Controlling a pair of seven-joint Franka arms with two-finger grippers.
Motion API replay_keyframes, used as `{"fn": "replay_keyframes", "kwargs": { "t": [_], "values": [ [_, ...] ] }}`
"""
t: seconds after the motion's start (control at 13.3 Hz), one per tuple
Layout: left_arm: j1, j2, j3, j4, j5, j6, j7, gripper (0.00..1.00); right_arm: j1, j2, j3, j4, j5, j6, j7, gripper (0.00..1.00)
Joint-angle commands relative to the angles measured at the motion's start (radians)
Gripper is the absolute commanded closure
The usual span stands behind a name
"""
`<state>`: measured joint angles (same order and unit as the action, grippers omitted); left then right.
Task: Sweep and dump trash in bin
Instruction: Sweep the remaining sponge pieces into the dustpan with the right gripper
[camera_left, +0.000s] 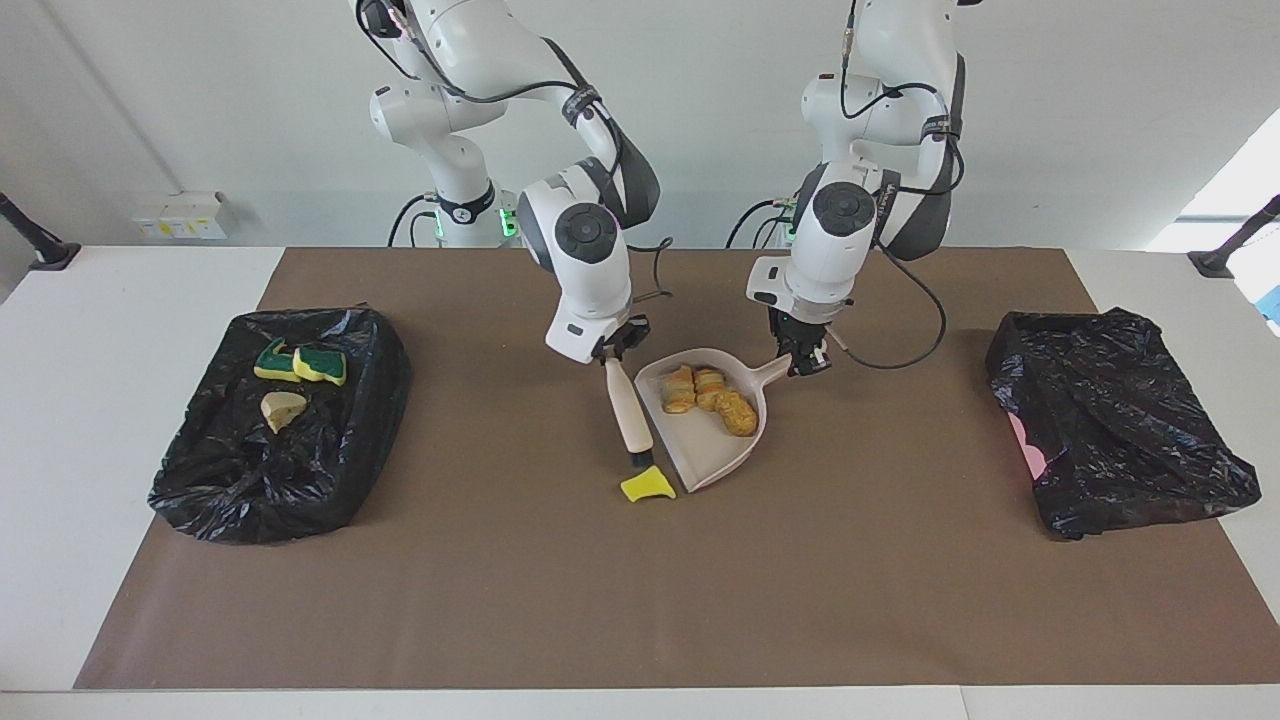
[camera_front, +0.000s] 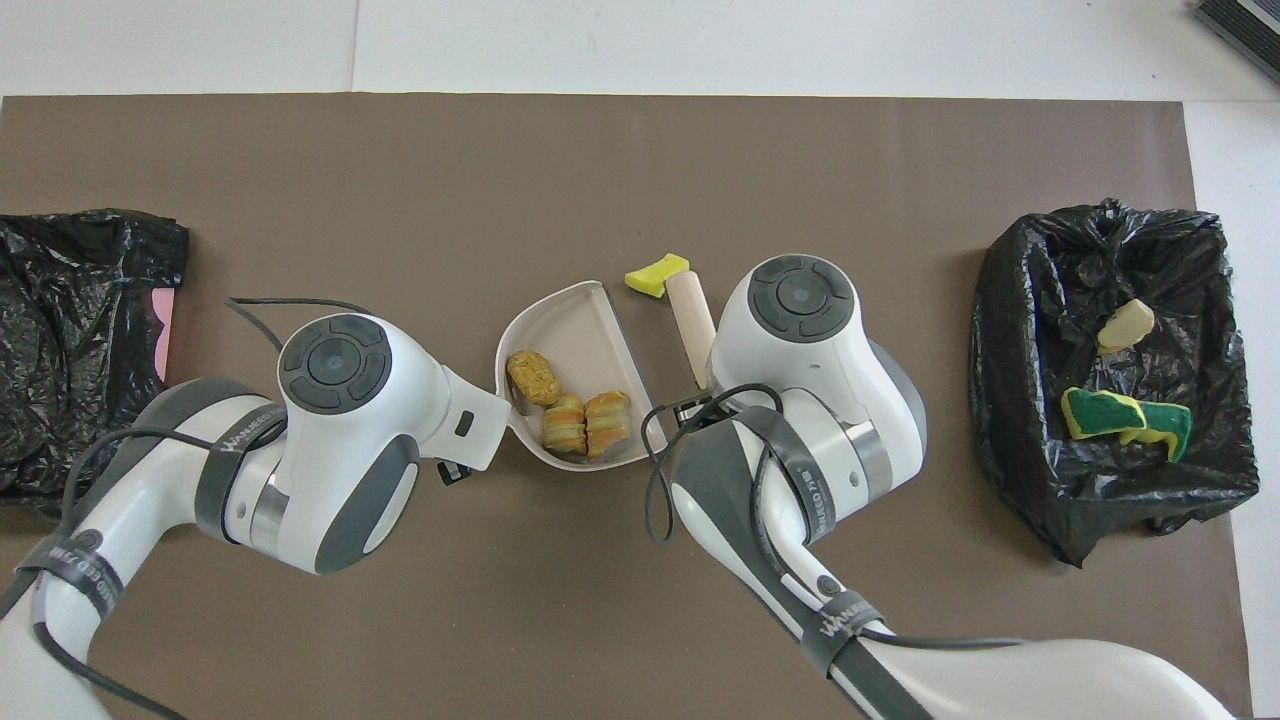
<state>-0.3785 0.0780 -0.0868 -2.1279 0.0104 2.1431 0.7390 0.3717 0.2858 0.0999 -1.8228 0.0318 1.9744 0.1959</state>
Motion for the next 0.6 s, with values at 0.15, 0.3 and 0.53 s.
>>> {"fn": "replay_keyframes", "kwargs": {
  "t": [0.15,0.3,0.53],
  "values": [
    [-0.016,-0.023,0.010,-0.030,0.016,0.026,-0.032,1.00,-0.048,0.139,0.009,0.087,-0.133,0.046,-0.061,1.00],
    [-0.016,-0.023,0.010,-0.030,0.016,0.026,-0.032,1.00,-0.042,0.191,0.011,0.143,-0.136,0.046,-0.061,1.00],
    [-0.014,-0.024,0.010,-0.030,0.014,0.024,-0.035,1.00,-0.021,0.190,0.041,0.142,-0.115,0.035,-0.066,1.00]
  ]
}}
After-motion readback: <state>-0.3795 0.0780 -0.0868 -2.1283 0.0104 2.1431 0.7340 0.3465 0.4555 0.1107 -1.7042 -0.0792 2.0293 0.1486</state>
